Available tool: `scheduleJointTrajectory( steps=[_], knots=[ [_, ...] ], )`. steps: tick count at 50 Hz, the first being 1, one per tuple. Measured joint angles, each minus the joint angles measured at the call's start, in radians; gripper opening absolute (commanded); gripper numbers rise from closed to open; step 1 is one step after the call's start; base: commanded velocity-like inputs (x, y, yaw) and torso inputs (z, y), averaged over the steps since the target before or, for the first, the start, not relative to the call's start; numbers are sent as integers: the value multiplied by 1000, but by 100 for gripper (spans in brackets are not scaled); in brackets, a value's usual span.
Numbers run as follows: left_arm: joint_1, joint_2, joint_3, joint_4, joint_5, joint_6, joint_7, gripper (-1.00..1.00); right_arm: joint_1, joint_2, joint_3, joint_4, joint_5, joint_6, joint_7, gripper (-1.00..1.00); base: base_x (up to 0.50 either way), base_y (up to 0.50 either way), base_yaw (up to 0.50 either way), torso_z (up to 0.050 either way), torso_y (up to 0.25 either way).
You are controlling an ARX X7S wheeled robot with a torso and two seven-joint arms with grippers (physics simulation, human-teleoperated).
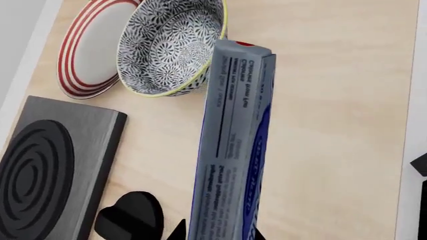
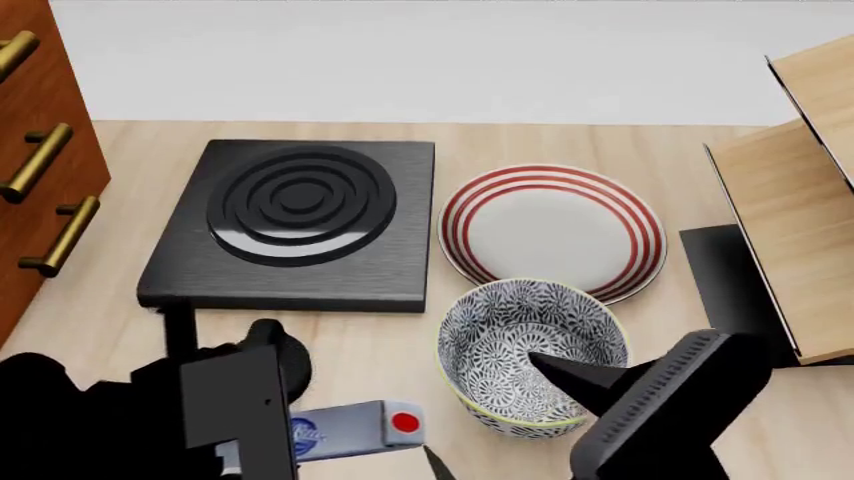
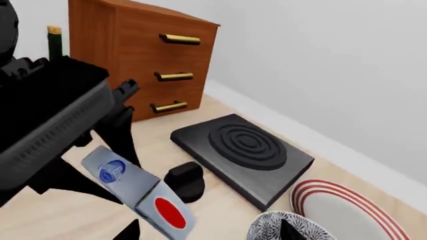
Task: Pick up the cream cheese and put it in the bowl.
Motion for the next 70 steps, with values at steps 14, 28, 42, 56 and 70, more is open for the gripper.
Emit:
scheduleJointTrajectory(
  steps=[14, 28, 42, 56, 70],
  knots=[
    [-16, 14, 16, -26, 7, -2, -4, -100, 77, 15, -117, -47, -86, 96, -19, 100, 0, 0, 0, 0, 0],
    [-23, 17, 51, -6, 15, -26, -7, -100, 107, 23, -171, -78, -135, 133, -27, 100, 0, 0, 0, 0, 1],
    [-15, 19, 88, 13, 23, -30, -16, -100, 124, 25, -188, -98, -149, 149, -26, 100, 0, 0, 0, 0, 1],
    [0, 22, 116, 40, 29, -31, -28, -100, 142, 6, -232, -93, -192, 162, -31, 100, 0, 0, 0, 1, 0],
    [6, 20, 117, 90, 24, -49, -37, -100, 158, -11, -271, -80, -227, 171, -40, 100, 0, 0, 0, 0, 1]
  ],
)
